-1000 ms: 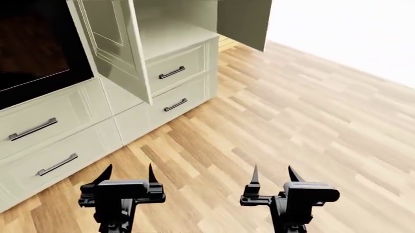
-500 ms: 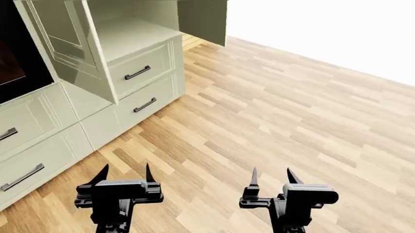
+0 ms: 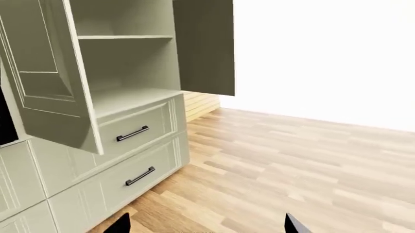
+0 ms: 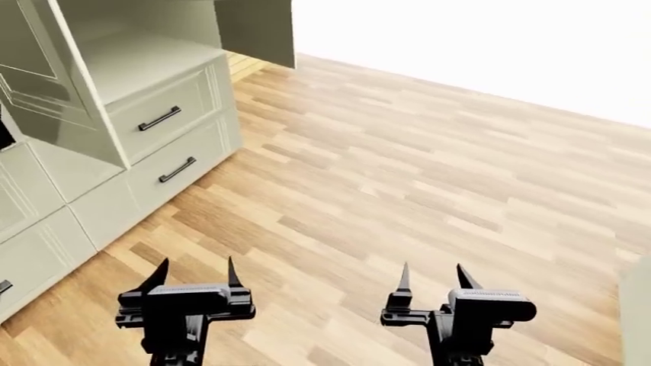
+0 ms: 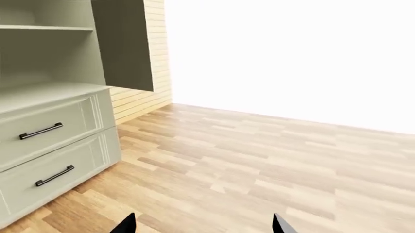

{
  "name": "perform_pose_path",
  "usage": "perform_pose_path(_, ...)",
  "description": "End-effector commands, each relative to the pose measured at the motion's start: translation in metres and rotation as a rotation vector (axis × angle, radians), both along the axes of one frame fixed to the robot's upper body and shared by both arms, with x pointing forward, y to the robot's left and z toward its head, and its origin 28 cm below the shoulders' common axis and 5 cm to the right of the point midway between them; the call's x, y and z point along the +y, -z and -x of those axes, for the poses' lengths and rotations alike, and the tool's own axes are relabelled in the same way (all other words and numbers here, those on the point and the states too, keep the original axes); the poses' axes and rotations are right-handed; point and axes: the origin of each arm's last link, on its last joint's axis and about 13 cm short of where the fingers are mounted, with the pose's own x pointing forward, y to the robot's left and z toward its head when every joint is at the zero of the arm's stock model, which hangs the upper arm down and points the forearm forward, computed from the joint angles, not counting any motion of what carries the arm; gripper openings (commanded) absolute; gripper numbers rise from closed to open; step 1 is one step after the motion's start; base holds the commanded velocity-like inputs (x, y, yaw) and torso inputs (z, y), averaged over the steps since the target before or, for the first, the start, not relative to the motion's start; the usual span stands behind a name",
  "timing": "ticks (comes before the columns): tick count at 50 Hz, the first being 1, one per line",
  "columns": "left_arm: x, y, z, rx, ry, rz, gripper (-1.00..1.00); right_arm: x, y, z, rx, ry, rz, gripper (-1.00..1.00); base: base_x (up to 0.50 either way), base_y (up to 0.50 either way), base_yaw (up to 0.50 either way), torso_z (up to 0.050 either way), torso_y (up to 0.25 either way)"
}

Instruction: Pick the pear from the counter and place it in the cabinet.

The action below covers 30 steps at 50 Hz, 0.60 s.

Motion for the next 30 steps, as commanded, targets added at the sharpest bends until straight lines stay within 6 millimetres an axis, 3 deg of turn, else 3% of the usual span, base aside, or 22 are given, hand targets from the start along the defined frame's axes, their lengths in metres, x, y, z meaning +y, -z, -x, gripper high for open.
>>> perform_pose_path(1,0.0001,0.0021,-0.0008,0.01,-0.001,-0.007,1.0,-0.0014,0.0033,-0.002,0.011,0.008,0.002,1.0,-0.09,0.15,-0.47,0.0,0.0)
perform_pose_path(30,-0.0014,-0.0034,0.0021,-0.01,0.018,-0.028,1.0,-0.0011,0.0009,0.0012,0.0,-0.007,0.005,1.0,-0.07,0.16,-0.47,0.0,0.0)
